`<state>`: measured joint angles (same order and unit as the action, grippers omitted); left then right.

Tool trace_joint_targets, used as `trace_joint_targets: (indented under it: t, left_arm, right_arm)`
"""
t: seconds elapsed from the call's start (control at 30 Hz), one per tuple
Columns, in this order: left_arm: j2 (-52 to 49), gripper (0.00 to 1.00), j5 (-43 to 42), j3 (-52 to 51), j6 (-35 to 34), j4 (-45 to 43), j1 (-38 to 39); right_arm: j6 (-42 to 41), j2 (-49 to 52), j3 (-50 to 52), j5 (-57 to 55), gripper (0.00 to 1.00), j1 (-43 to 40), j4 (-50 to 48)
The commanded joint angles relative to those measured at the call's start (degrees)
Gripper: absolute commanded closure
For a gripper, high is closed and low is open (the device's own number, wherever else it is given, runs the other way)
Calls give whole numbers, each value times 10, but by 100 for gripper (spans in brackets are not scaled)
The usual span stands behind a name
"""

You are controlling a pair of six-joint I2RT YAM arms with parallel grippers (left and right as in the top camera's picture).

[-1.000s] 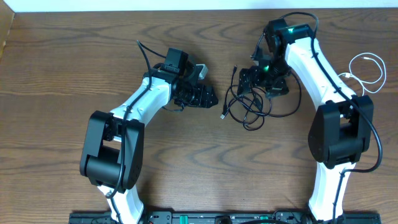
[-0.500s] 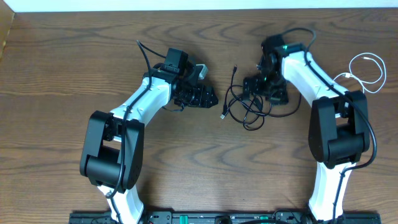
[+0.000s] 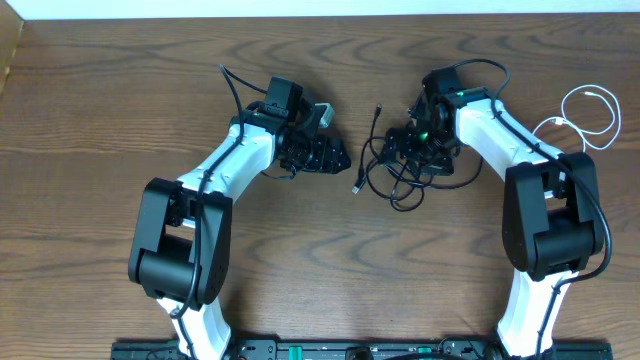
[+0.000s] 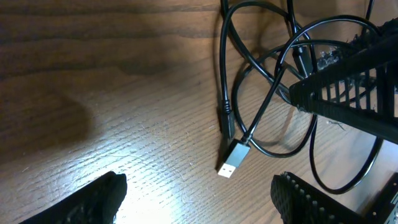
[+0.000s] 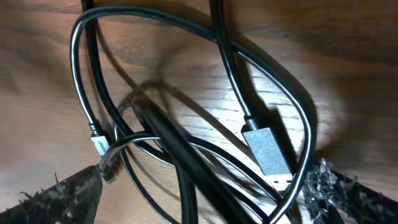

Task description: Untangle cables

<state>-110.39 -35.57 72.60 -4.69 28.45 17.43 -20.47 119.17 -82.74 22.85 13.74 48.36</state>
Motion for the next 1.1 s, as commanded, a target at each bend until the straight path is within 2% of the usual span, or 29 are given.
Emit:
trace_joint_targets:
  t: [0.0, 0.7, 1.07]
  left_arm:
    - [1, 21, 7, -1, -1, 1, 1]
    - [1, 21, 7, -1, -1, 1, 1]
    - [1, 21, 7, -1, -1, 1, 1]
  right_arm:
    - [-5, 34, 29, 16, 1, 12, 0]
    - [-8, 34, 29, 18, 1, 115, -13]
    - [-10, 34, 29, 17, 1, 142, -15]
